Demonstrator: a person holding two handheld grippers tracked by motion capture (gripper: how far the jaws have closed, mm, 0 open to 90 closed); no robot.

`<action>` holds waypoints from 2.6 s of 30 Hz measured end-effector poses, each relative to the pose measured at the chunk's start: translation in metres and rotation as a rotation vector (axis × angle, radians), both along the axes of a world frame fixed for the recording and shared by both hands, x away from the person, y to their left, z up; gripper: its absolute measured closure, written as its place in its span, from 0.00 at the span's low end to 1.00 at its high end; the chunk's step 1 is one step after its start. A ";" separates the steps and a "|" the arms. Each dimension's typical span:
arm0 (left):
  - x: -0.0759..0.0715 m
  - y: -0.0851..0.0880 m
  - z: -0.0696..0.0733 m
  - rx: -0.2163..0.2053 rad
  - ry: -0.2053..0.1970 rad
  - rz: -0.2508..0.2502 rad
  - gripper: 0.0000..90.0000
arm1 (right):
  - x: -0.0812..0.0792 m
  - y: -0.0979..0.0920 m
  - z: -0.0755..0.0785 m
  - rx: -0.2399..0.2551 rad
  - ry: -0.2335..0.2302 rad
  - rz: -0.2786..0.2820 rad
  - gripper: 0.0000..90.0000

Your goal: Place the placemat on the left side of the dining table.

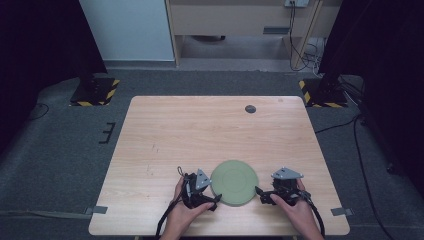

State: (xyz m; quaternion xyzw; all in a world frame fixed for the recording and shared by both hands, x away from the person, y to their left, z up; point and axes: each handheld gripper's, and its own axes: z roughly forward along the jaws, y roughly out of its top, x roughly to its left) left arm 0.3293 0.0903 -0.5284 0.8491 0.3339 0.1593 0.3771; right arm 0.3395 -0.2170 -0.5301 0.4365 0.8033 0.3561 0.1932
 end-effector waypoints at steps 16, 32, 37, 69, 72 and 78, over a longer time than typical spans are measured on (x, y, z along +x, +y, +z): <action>0.004 0.002 0.000 0.003 -0.006 0.020 0.02 | 0.001 0.004 0.000 -0.009 -0.009 -0.025 0.03; 0.006 0.004 0.000 0.003 -0.016 0.044 0.03 | 0.003 0.008 0.000 -0.014 -0.019 -0.054 0.02; 0.005 0.005 0.003 -0.012 -0.023 0.045 0.03 | 0.003 0.008 0.000 -0.009 -0.018 -0.047 0.04; 0.011 0.000 0.000 0.013 -0.045 0.096 0.01 | 0.008 0.013 -0.001 -0.013 -0.033 -0.087 0.02; 0.011 -0.001 0.001 0.021 -0.056 0.101 0.01 | 0.009 0.013 -0.001 -0.012 -0.034 -0.089 0.02; 0.009 -0.001 0.004 0.001 -0.064 0.090 0.04 | 0.007 0.012 0.000 -0.007 -0.022 -0.078 0.04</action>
